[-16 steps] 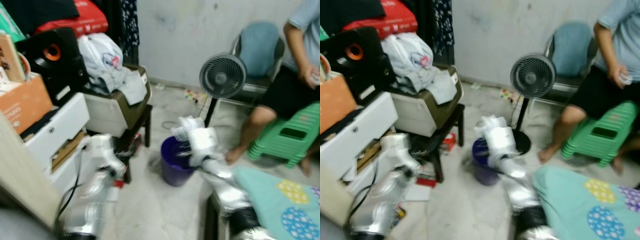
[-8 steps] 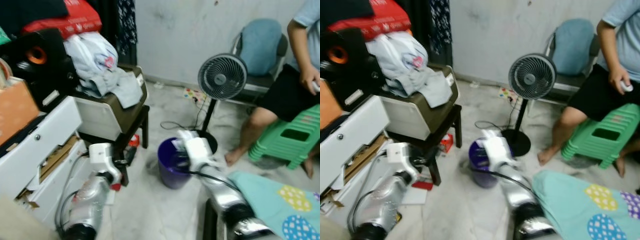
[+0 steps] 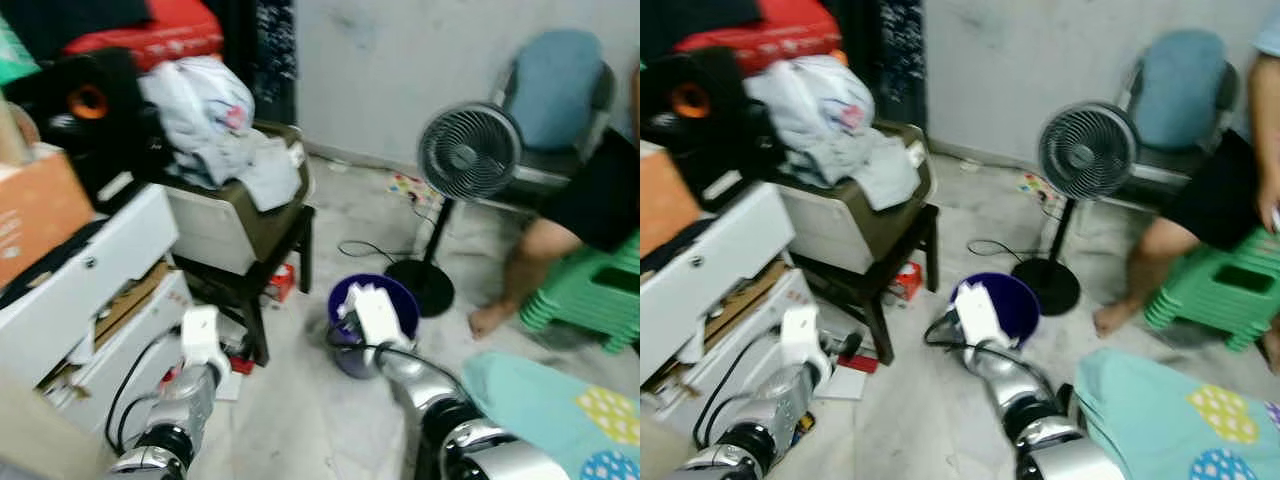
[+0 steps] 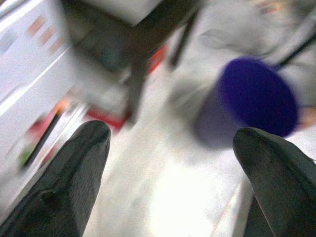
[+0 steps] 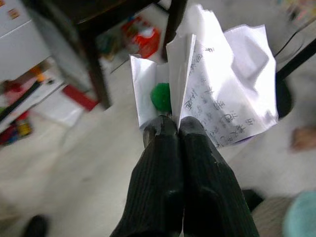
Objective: Clean up the room
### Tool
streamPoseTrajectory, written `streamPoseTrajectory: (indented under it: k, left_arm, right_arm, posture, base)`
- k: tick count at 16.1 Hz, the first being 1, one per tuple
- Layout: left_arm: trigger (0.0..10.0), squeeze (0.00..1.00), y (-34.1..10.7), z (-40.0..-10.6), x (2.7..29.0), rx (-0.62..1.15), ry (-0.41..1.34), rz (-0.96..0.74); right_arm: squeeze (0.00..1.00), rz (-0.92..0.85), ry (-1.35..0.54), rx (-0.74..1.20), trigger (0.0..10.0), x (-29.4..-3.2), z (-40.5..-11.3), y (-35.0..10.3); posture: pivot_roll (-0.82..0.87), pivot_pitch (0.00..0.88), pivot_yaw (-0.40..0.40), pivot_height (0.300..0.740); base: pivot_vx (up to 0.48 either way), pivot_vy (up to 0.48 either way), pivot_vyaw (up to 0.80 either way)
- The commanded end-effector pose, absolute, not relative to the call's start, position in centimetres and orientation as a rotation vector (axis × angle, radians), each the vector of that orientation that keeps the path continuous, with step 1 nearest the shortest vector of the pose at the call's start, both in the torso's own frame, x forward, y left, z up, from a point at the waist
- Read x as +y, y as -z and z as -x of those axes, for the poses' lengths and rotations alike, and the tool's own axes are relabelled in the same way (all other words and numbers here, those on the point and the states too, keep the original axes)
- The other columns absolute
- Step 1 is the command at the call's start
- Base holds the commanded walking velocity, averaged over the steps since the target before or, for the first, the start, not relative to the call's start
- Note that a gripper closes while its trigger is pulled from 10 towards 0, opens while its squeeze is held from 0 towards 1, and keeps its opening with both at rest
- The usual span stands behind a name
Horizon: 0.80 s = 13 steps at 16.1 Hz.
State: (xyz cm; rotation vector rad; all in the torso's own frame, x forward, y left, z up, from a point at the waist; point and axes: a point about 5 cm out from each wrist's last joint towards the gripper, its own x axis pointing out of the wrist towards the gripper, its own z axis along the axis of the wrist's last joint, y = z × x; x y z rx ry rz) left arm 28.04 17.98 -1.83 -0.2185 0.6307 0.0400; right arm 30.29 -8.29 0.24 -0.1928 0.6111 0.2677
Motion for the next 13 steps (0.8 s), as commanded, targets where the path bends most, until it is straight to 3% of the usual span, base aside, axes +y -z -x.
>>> streamPoseTrajectory:
  k: [1,3,7,9,10,13]
  left_arm:
    - [10.0,0.0,2.2,-27.8,18.7,0.689,-0.121,0.223]
    - [10.0,0.0,3.0,-27.0,19.2,0.775,-0.189,0.212]
    - [10.0,0.0,2.7,-27.5,18.6,0.763,-0.164,0.221]
    - [10.0,0.0,2.5,-27.7,18.4,0.754,-0.16,0.271]
    - [10.0,0.0,2.3,-28.1,17.8,0.75,-0.12,0.351]
    - [10.0,0.0,1.5,-28.8,17.7,0.739,0.041,0.267]
  right_arm:
    - [0.0,0.167,-0.22,0.682,10.0,-8.9,-29.7,0.6]
    - [0.0,0.182,-0.184,0.718,10.0,-9.4,-29.1,1.3]
    - [0.0,0.179,-0.144,0.725,10.0,-10.0,-29.4,1.1]
    - [0.0,0.206,-0.158,0.718,10.0,-9.8,-29.5,1.0]
    - [0.0,0.206,-0.159,0.717,10.0,-9.7,-29.5,1.0]
    - [0.0,0.097,-0.142,0.745,10.0,-8.9,-29.7,0.8]
  posture:
    - [-0.02,0.0,-0.029,0.74]
    - [-0.03,0.0,-0.016,0.74]
    - [-0.03,0.0,-0.017,0.74]
    - [-0.03,0.0,-0.019,0.74]
    - [-0.03,0.0,-0.023,0.74]
    - [0.01,0.0,-0.059,0.74]
  base:
    - [0.0,0.0,0.0]
    - [0.0,0.0,0.0]
    - [0.0,0.0,0.0]
    - [0.0,0.0,-0.77]
    - [0.0,0.0,-0.76]
    - [0.0,0.0,-0.22]
